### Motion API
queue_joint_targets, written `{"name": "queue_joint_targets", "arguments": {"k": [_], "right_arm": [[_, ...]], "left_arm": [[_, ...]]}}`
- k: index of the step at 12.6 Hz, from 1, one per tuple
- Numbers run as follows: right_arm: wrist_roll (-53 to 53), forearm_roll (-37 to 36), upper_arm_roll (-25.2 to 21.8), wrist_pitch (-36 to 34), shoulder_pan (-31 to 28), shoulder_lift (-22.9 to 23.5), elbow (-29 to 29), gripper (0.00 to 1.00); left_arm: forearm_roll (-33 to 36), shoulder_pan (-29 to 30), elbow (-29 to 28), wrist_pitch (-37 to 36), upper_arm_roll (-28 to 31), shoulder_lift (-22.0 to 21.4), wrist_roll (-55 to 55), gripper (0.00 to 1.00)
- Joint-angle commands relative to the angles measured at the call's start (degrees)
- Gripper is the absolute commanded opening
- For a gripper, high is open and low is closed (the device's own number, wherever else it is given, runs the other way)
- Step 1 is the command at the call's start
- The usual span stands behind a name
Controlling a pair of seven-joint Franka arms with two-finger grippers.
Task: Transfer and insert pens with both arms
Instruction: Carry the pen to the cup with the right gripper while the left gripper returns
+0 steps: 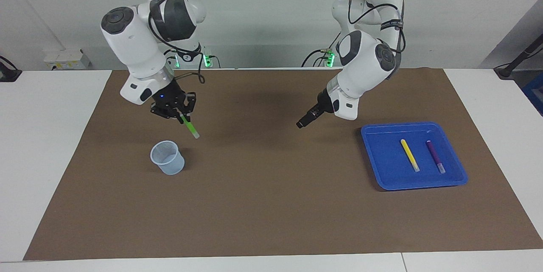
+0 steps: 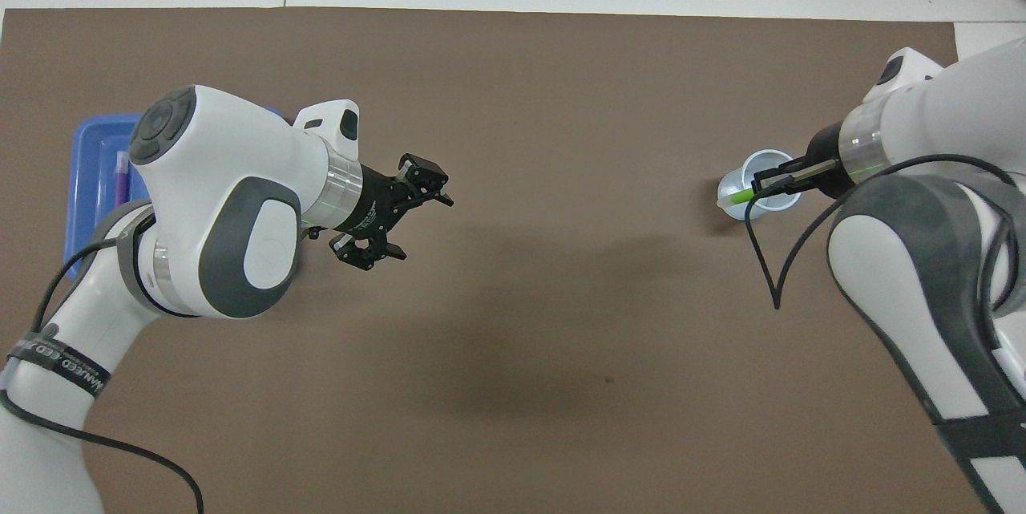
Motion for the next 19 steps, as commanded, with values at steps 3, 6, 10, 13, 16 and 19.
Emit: {"name": "queue_joint_targets", "arguments": {"k": [3,6,10,13,16,19], "right_arm": [[-10.21,-6.68,1.01,0.29,-4.11,1.28,2.38,0.00],[-13.12,-6.78,1.00,2.76,-5.96,2.68,1.68,0.00],[-13.03,-6.69,1.01,7.05,-6.58,2.60,-3.76,0.00],[-12.60,-6.69,1.01,11.19,-6.67,2.69,-6.76,0.00],[-12.16,-6.69,0.92,15.50,-6.67,4.09,-8.61,0.00],[-10.22,-6.69,1.00,17.69,-6.93,5.15,-10.27,0.00]], "left_arm": [[13.70,4.11,-0.23,-4.42,0.07,-2.56,16.14,1.00],[23.94,6.30,0.48,-4.42,0.16,-2.74,26.62,1.00],[24.13,12.01,0.92,-1.61,0.16,-2.30,39.54,1.00],[29.22,14.74,0.92,2.42,0.16,-1.86,47.80,1.00],[31.67,15.89,0.49,5.75,0.16,-1.60,48.96,0.97],[32.48,19.67,0.83,10.34,0.16,1.65,55.03,0.97]]}}
